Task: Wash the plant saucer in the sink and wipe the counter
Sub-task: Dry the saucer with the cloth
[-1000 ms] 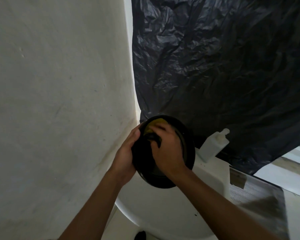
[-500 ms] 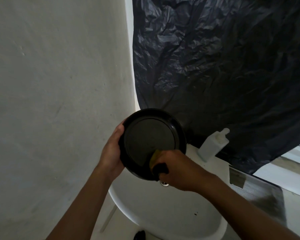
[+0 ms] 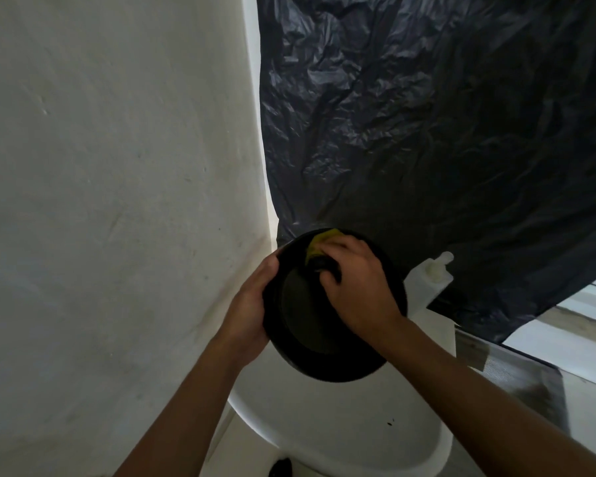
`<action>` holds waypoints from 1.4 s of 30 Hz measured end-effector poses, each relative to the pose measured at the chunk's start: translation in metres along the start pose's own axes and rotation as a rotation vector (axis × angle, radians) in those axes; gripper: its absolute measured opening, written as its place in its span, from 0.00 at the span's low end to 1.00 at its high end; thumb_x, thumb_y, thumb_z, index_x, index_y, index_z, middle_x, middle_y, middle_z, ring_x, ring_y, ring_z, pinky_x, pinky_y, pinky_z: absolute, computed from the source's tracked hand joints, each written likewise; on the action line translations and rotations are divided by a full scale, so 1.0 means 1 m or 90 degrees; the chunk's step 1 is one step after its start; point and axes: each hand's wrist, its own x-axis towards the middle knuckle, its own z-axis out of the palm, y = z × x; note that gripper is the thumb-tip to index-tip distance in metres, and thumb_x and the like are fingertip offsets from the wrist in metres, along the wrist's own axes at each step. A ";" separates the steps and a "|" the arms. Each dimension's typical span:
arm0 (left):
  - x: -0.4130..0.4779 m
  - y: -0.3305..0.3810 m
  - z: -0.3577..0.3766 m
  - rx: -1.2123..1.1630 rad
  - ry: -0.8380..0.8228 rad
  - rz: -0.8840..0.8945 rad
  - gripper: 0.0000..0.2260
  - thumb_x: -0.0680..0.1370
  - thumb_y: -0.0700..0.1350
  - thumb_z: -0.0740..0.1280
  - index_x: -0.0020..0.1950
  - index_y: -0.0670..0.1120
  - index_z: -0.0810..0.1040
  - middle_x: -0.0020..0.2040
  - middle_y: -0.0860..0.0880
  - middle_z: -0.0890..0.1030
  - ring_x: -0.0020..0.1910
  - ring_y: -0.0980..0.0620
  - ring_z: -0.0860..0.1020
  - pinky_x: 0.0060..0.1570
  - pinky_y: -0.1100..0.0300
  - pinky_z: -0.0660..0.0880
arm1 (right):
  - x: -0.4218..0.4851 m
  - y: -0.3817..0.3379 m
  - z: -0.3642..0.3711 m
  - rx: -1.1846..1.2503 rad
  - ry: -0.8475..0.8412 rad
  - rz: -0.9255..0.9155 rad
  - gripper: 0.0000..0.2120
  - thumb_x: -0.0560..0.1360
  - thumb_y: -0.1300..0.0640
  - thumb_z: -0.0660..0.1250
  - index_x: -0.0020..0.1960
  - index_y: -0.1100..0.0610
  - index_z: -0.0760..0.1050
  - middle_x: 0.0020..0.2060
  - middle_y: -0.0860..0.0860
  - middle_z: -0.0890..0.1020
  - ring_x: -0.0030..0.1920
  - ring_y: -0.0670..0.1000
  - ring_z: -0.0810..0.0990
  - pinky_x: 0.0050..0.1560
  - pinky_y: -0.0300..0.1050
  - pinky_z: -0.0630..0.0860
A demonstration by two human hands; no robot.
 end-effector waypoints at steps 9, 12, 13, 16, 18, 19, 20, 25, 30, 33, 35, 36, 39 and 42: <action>0.003 0.001 0.001 -0.087 0.015 -0.027 0.21 0.87 0.55 0.54 0.74 0.48 0.76 0.70 0.42 0.80 0.70 0.43 0.77 0.70 0.47 0.71 | -0.009 -0.024 0.012 0.185 0.020 -0.056 0.18 0.75 0.60 0.70 0.65 0.53 0.80 0.62 0.44 0.79 0.63 0.39 0.75 0.68 0.30 0.68; 0.004 -0.002 0.001 -0.110 0.021 -0.015 0.21 0.87 0.54 0.53 0.75 0.49 0.75 0.70 0.43 0.79 0.71 0.44 0.77 0.68 0.49 0.73 | -0.009 -0.020 0.004 0.175 -0.077 -0.112 0.17 0.74 0.61 0.70 0.63 0.53 0.81 0.61 0.45 0.80 0.61 0.40 0.76 0.66 0.28 0.68; 0.004 -0.001 0.001 -0.114 0.026 -0.011 0.20 0.87 0.53 0.53 0.75 0.50 0.75 0.70 0.43 0.80 0.70 0.44 0.78 0.67 0.49 0.75 | -0.011 -0.019 0.001 0.167 -0.127 -0.138 0.16 0.74 0.61 0.70 0.61 0.53 0.82 0.60 0.46 0.81 0.60 0.41 0.77 0.65 0.27 0.67; 0.006 0.000 -0.001 -0.123 0.054 0.008 0.20 0.87 0.53 0.54 0.74 0.50 0.75 0.69 0.44 0.81 0.68 0.43 0.79 0.61 0.50 0.81 | -0.023 -0.016 -0.003 0.175 -0.270 -0.195 0.14 0.73 0.62 0.71 0.59 0.55 0.83 0.57 0.48 0.83 0.58 0.42 0.79 0.63 0.29 0.71; 0.006 0.001 -0.005 -0.121 0.068 0.021 0.20 0.87 0.54 0.54 0.74 0.50 0.76 0.67 0.45 0.82 0.66 0.43 0.81 0.54 0.52 0.83 | -0.033 -0.009 -0.007 0.193 -0.331 -0.187 0.12 0.74 0.62 0.71 0.57 0.56 0.83 0.55 0.47 0.84 0.56 0.41 0.79 0.61 0.31 0.74; 0.006 0.001 -0.008 -0.110 0.069 0.029 0.20 0.87 0.53 0.53 0.74 0.50 0.76 0.67 0.45 0.82 0.65 0.44 0.81 0.53 0.53 0.83 | -0.037 -0.003 -0.010 0.186 -0.357 -0.177 0.11 0.74 0.62 0.71 0.56 0.55 0.83 0.53 0.44 0.83 0.55 0.39 0.79 0.59 0.30 0.74; 0.005 0.001 -0.010 -0.094 0.067 0.035 0.20 0.87 0.53 0.52 0.74 0.51 0.76 0.67 0.47 0.82 0.66 0.46 0.81 0.55 0.54 0.83 | -0.042 0.004 -0.012 0.171 -0.380 -0.167 0.10 0.74 0.62 0.71 0.55 0.54 0.83 0.51 0.42 0.81 0.53 0.37 0.78 0.56 0.29 0.74; 0.004 -0.002 -0.024 -0.019 0.061 0.062 0.20 0.88 0.52 0.50 0.75 0.51 0.73 0.70 0.48 0.80 0.69 0.48 0.78 0.67 0.49 0.77 | -0.068 0.049 -0.015 0.033 -0.315 -0.060 0.13 0.75 0.57 0.69 0.58 0.46 0.81 0.57 0.39 0.78 0.58 0.39 0.75 0.60 0.39 0.75; 0.001 -0.013 -0.038 -0.011 0.079 0.041 0.20 0.88 0.52 0.51 0.73 0.53 0.76 0.68 0.49 0.81 0.67 0.49 0.79 0.59 0.54 0.81 | -0.096 0.070 -0.033 0.197 -0.046 0.175 0.14 0.77 0.61 0.71 0.57 0.43 0.81 0.43 0.34 0.83 0.44 0.38 0.82 0.44 0.30 0.76; 0.000 -0.022 -0.040 -0.017 0.091 0.019 0.20 0.88 0.52 0.51 0.74 0.52 0.75 0.68 0.49 0.81 0.68 0.49 0.79 0.59 0.56 0.82 | -0.110 0.089 -0.032 0.315 0.016 0.357 0.12 0.78 0.61 0.68 0.53 0.45 0.83 0.39 0.40 0.85 0.37 0.41 0.83 0.34 0.33 0.76; -0.003 -0.029 -0.038 -0.037 0.102 -0.001 0.20 0.87 0.53 0.51 0.74 0.52 0.75 0.69 0.49 0.81 0.67 0.48 0.79 0.62 0.52 0.80 | -0.122 0.101 -0.028 0.388 0.075 0.467 0.07 0.79 0.61 0.69 0.48 0.51 0.84 0.33 0.51 0.85 0.31 0.47 0.81 0.33 0.44 0.75; -0.006 -0.034 -0.038 -0.046 0.114 -0.011 0.20 0.87 0.53 0.52 0.73 0.52 0.76 0.68 0.48 0.81 0.66 0.48 0.80 0.61 0.52 0.81 | -0.129 0.106 -0.026 0.426 0.106 0.514 0.07 0.78 0.61 0.69 0.45 0.54 0.84 0.33 0.55 0.85 0.31 0.52 0.81 0.35 0.48 0.75; -0.017 -0.054 -0.035 -0.051 0.151 -0.047 0.18 0.86 0.54 0.56 0.68 0.52 0.81 0.63 0.49 0.84 0.61 0.50 0.83 0.49 0.56 0.84 | -0.148 0.117 -0.020 0.512 0.175 0.623 0.06 0.78 0.62 0.67 0.47 0.57 0.84 0.39 0.62 0.86 0.41 0.64 0.84 0.44 0.59 0.79; -0.028 -0.077 -0.032 -0.032 0.145 -0.095 0.18 0.86 0.55 0.56 0.68 0.52 0.81 0.61 0.51 0.85 0.60 0.52 0.83 0.55 0.53 0.79 | -0.163 0.117 -0.010 0.526 0.186 0.685 0.07 0.80 0.60 0.66 0.52 0.55 0.83 0.44 0.57 0.87 0.46 0.59 0.86 0.45 0.51 0.81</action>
